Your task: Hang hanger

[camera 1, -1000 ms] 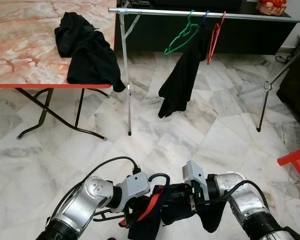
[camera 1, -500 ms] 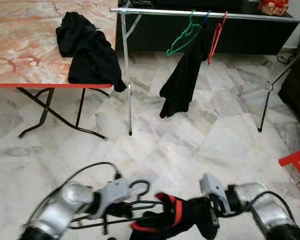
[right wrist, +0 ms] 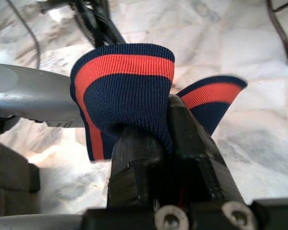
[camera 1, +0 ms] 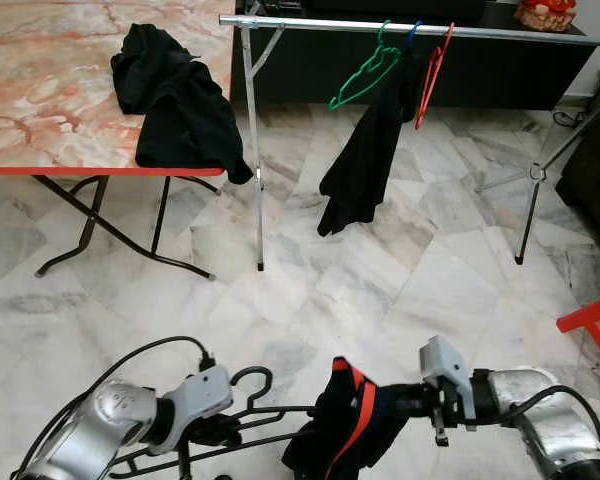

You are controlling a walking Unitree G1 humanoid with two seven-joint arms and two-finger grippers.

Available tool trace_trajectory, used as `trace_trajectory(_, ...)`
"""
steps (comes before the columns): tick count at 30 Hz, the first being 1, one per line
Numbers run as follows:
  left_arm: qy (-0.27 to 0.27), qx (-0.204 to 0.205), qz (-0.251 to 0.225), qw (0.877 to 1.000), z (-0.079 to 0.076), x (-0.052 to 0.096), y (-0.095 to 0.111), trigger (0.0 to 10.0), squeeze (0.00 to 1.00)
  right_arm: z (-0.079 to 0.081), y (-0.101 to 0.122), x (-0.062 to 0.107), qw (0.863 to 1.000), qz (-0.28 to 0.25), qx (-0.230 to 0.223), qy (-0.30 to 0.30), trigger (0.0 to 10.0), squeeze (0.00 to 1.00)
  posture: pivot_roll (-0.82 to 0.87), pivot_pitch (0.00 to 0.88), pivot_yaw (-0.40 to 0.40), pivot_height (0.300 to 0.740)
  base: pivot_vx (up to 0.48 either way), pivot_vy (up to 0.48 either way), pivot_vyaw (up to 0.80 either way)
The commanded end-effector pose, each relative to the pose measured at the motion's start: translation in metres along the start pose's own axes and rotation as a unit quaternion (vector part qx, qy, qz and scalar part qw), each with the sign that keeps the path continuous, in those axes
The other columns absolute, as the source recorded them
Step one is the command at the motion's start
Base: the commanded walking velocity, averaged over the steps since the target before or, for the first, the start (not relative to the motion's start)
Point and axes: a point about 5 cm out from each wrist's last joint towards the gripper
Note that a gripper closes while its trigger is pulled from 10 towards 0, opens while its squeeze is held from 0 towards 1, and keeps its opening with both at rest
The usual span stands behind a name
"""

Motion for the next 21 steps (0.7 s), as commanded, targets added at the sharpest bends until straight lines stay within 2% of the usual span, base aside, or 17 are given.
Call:
trace_trajectory(1,0.007,0.011,0.002,1.0,0.0,0.01,-0.004,0.0,0.0,-0.002,-0.003,0.013,0.999,-0.005,-0.003,-0.035,0.0,0.0,0.01,0.218,-0.1,0.74,0.0,0.0,0.0)
trace_trajectory(4,0.008,0.024,-0.017,1.0,0.001,0.024,-0.003,0.0,0.0,-0.004,-0.012,0.022,0.997,-0.013,-0.024,-0.071,0.0,0.0,0.01,0.223,-0.1,0.74,0.0,0.0,0.0)
trace_trajectory(6,0.015,0.029,-0.016,0.999,0.004,0.035,-0.005,0.0,0.0,0.001,-0.021,0.026,0.997,0.004,-0.033,-0.067,0.0,0.0,0.01,0.223,-0.1,0.74,0.0,0.0,0.0)
trace_trajectory(8,0.029,0.045,-0.022,0.998,0.01,0.054,-0.008,0.0,0.0,0.008,-0.032,0.029,0.997,0.03,-0.035,-0.064,0.0,0.0,0.01,0.226,-0.099,0.74,0.0,0.0,0.0)
trace_trajectory(9,0.029,0.045,-0.022,0.998,0.01,0.054,-0.008,0.0,0.0,0.008,-0.032,0.029,0.997,0.03,-0.035,-0.064,0.0,0.0,0.01,0.226,-0.099,0.74,0.0,0.0,0.0)
trace_trajectory(11,0.017,0.046,-0.024,0.999,0.009,0.065,-0.01,0.0,0.0,0.008,-0.036,0.03,0.995,0.042,-0.033,-0.079,0.0,0.0,0.01,0.227,-0.098,0.74,0.0,0.0,0.0)
trace_trajectory(15,-0.011,0.01,0.061,0.998,0.007,0.072,-0.02,0.0,0.0,0.006,-0.037,0.028,0.994,0.052,-0.027,-0.089,0.0,0.0,0.01,0.224,-0.096,0.74,0.0,0.0,0.0)
trace_trajectory(16,-0.011,0.01,0.061,0.998,0.007,0.072,-0.02,0.0,0.0,0.006,-0.037,0.028,0.994,0.052,-0.027,-0.089,0.0,0.0,0.01,0.224,-0.096,0.74,0.0,0.0,0.0)
trace_trajectory(18,-0.016,-0.028,0.131,0.991,0.008,0.077,-0.03,0.0,0.0,0.005,-0.037,0.027,0.994,0.061,-0.019,-0.093,0.0,0.0,0.01,0.221,-0.098,0.74,0.0,0.0,0.0)
trace_trajectory(20,-0.036,-0.071,0.195,0.978,0.006,0.081,-0.037,0.0,0.0,0.005,-0.037,0.026,0.993,0.068,-0.016,-0.093,0.0,0.0,0.02,0.219,-0.1,0.74,0.0,0.0,0.0)
trace_trajectory(21,-0.044,-0.082,0.213,0.973,0.005,0.082,-0.038,0.0,0.0,0.005,-0.037,0.026,0.993,0.069,-0.016,-0.092,0.0,0.0,0.02,0.218,-0.1,0.74,0.0,0.0,0.0)
Point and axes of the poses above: a point about 5 cm out from each wrist's last joint towards the gripper, its own x axis pointing back from the gripper into the wrist, its own y axis along the axis of the wrist's last joint, z = x × y, and after that the axes turned 9 degrees about -x, right-handed
